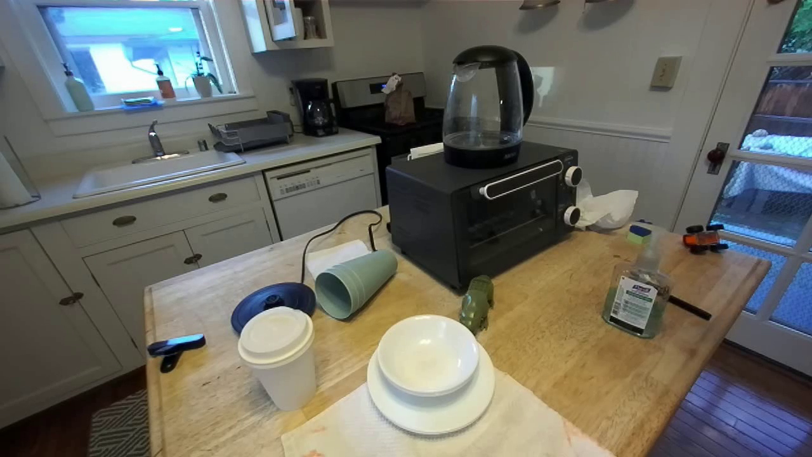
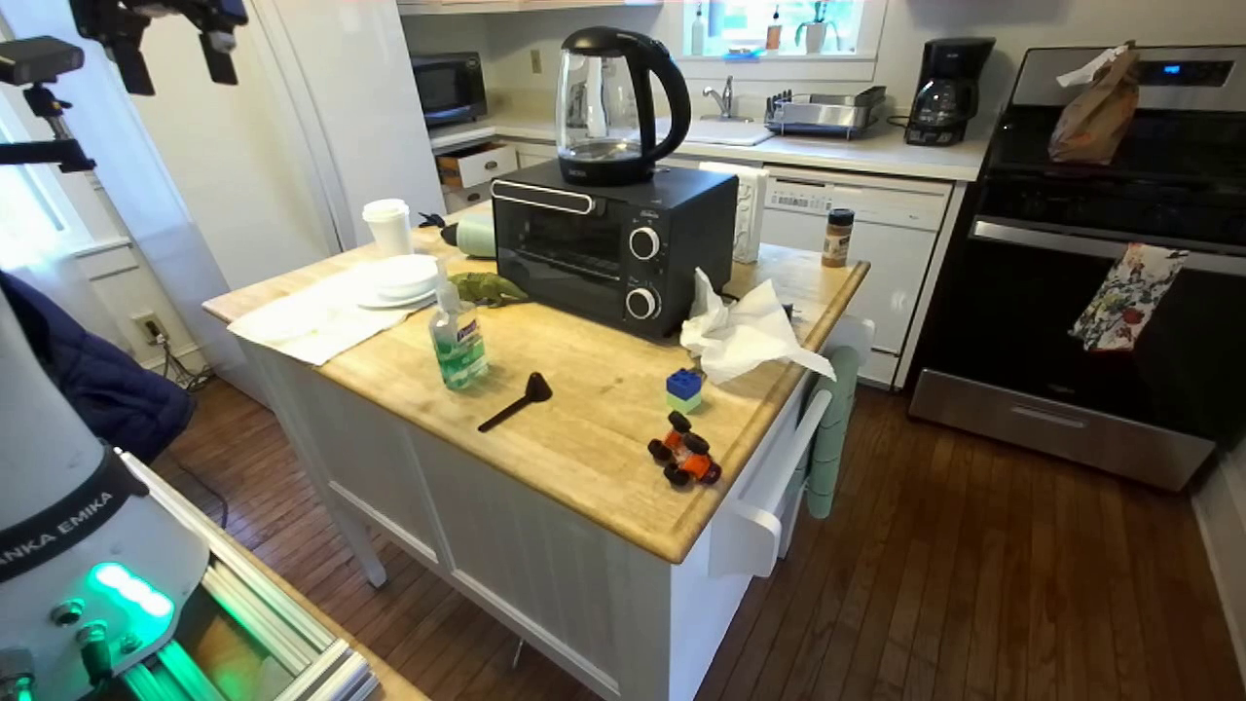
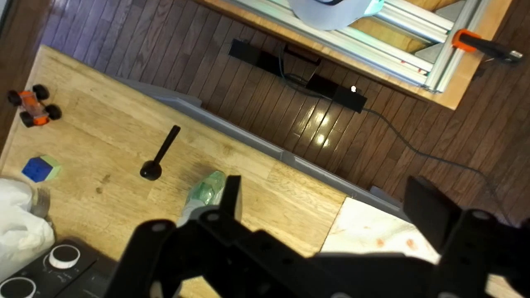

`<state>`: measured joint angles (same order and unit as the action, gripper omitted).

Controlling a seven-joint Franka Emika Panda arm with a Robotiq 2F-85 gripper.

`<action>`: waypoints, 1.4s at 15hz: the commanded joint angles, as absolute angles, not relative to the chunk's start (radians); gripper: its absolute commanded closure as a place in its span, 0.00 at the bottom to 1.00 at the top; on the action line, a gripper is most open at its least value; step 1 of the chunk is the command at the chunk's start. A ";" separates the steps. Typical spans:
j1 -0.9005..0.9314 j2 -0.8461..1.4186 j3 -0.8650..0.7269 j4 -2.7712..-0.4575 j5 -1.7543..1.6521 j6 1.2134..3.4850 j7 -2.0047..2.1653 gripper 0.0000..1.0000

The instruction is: Turn the pump bottle to the right

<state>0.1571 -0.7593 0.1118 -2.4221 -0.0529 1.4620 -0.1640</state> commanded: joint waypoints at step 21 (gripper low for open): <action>0.212 -0.800 -0.152 -2.762 -0.153 2.015 -0.833 0.00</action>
<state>0.1910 -0.7589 -0.1053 -2.6966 -0.1333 1.9386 -0.6980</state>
